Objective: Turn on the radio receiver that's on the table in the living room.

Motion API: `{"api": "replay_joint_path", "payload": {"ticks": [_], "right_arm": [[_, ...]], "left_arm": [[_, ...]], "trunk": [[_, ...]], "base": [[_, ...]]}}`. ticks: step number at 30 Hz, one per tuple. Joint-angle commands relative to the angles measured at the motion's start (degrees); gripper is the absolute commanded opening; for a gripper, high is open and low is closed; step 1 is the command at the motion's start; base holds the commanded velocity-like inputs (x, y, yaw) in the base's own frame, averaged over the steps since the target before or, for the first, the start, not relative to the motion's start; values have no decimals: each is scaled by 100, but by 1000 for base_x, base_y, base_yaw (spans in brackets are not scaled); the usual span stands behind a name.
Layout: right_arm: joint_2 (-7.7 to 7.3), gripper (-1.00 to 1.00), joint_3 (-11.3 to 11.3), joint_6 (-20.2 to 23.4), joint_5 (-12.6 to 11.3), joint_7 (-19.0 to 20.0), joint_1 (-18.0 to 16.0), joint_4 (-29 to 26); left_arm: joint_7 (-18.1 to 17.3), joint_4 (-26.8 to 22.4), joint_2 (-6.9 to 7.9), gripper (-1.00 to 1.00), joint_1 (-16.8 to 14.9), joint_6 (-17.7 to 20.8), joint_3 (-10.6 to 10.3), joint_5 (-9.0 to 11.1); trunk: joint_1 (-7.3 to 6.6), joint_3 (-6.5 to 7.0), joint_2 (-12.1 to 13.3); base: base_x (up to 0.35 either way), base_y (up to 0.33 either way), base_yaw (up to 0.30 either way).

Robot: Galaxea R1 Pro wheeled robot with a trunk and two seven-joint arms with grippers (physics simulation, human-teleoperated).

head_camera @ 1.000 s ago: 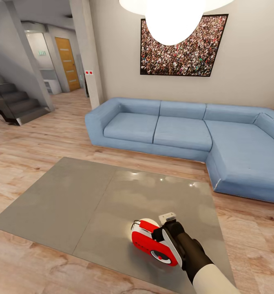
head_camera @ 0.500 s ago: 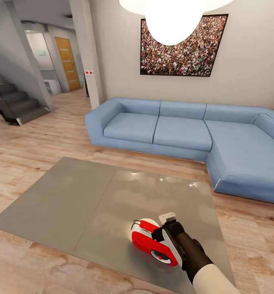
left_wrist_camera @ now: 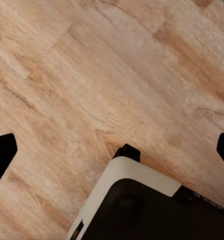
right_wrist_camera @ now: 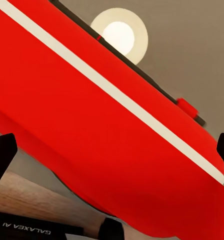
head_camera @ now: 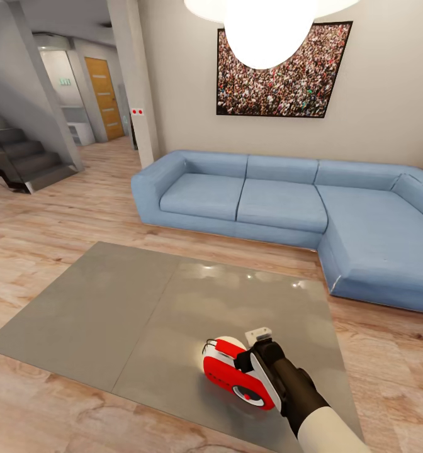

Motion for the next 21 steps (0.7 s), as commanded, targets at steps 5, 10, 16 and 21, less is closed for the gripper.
{"api": "replay_joint_path", "payload": {"ticks": [5,10,16,21], "right_arm": [[0,100,0,0,-5,0,0,1],[-2,100,0,0,-1,0,0,1],[-6,100,0,0,0,0,0,1],[-3,100,0,0,0,0,0,1]], "left_arm": [[0,0,2,100,0,7,-18,0],[0,0,-12,100,0,2,-48,0],[0,0,-6,100,0,7,-52,0],[0,0,-6,100,0,9,-52,0]], "trunk": [[88,-72,-162],[88,-72,-162],[154,-126,-282],[220,-180,-403]], "base": [[0,0,0],[0,0,0],[0,0,0],[0,0,0]]}}
